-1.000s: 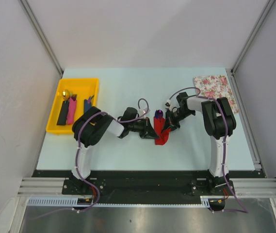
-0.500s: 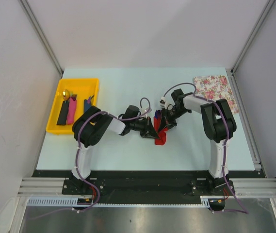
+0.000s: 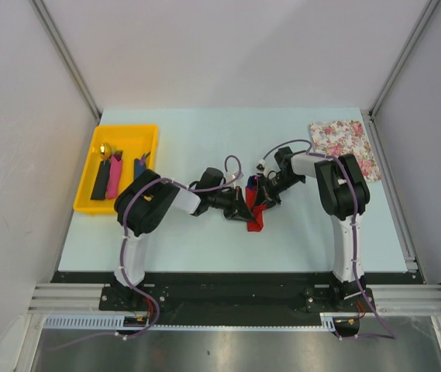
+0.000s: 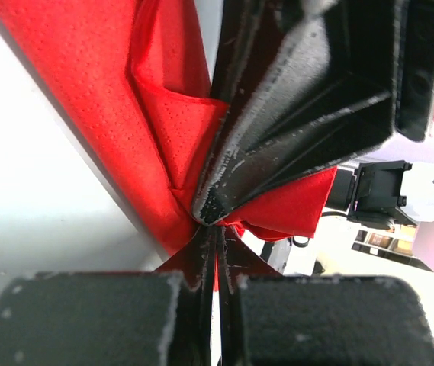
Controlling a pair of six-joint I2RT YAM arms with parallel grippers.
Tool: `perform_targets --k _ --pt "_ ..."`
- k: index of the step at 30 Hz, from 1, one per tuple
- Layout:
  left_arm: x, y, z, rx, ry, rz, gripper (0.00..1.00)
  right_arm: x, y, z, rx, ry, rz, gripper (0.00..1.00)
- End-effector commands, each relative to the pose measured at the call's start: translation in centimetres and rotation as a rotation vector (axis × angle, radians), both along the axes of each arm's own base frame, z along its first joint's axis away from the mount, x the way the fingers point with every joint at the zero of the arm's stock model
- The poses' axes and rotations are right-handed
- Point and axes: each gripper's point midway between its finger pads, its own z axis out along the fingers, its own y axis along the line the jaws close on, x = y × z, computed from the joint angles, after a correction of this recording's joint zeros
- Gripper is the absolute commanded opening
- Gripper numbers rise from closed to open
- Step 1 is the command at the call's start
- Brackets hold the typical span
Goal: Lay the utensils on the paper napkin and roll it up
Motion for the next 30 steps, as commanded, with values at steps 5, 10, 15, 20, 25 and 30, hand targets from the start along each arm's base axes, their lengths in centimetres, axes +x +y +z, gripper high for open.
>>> perform_targets --k 5,10,15,20,25,30 --pt "1.1 0.1 3.8 -0.052 -0.153 0.016 0.06 0.2 -0.7 -3.0 -0.081 -0.003 0.013 0.00" --pt "2.6 2.4 5.3 -0.083 -0.165 0.084 0.07 0.2 -0.9 -3.1 -0.090 -0.029 0.029 0.00" --pt "6.5 2.8 5.6 -0.085 -0.194 0.171 0.07 0.2 -0.9 -2.9 -0.093 -0.074 0.045 0.00" --pt "9.1 1.0 5.0 -0.101 -0.180 0.208 0.02 0.2 -1.2 -3.1 -0.094 -0.079 0.048 0.00" --pt "11.4 0.1 4.1 -0.104 -0.185 0.241 0.00 0.3 -1.3 -2.9 -0.092 -0.096 0.050 0.00" --pt "12.0 -0.1 2.5 -0.075 -0.161 0.260 0.00 0.3 -1.4 -2.9 -0.096 -0.094 0.046 0.00"
